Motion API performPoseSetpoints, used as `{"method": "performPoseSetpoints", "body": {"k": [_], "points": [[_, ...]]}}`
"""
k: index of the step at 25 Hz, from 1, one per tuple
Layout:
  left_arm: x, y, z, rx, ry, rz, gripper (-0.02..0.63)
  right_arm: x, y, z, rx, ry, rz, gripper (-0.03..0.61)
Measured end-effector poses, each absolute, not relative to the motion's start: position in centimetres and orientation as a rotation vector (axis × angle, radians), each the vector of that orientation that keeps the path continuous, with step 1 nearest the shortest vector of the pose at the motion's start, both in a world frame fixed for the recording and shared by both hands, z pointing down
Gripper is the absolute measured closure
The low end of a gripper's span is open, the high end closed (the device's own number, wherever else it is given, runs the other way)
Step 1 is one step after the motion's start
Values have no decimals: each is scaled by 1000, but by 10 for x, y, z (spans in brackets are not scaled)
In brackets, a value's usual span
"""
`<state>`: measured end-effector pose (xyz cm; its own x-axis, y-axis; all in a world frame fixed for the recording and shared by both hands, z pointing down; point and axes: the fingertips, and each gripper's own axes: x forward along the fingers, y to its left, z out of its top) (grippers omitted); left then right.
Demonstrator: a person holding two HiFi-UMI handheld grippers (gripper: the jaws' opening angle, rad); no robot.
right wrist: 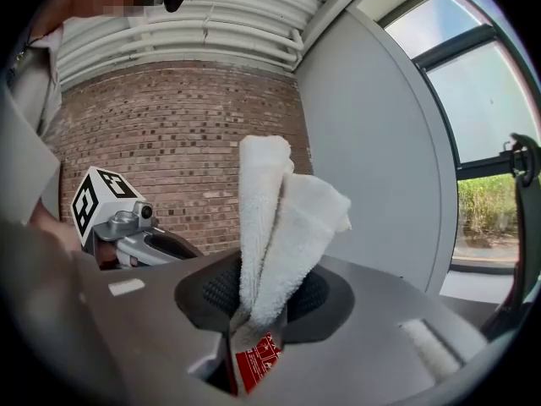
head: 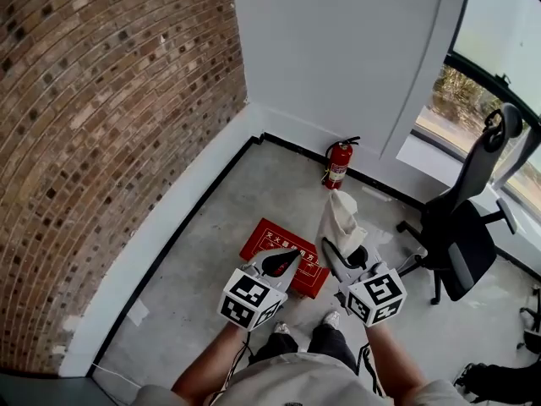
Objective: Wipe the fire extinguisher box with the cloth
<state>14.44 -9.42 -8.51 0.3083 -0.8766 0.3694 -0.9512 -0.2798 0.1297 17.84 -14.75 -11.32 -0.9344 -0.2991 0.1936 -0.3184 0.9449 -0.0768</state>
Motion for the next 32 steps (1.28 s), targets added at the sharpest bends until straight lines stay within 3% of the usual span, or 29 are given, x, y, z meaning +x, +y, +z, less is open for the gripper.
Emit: {"method": "performPoseSetpoints", "body": {"k": [12, 32], "points": [[160, -85, -120, 2267, -1709, 254, 612, 183, -122, -160, 369, -3009, 26, 456], [170, -73, -127, 2271, -1712, 235, 612, 193, -107, -166, 379, -3020, 18, 457]]}}
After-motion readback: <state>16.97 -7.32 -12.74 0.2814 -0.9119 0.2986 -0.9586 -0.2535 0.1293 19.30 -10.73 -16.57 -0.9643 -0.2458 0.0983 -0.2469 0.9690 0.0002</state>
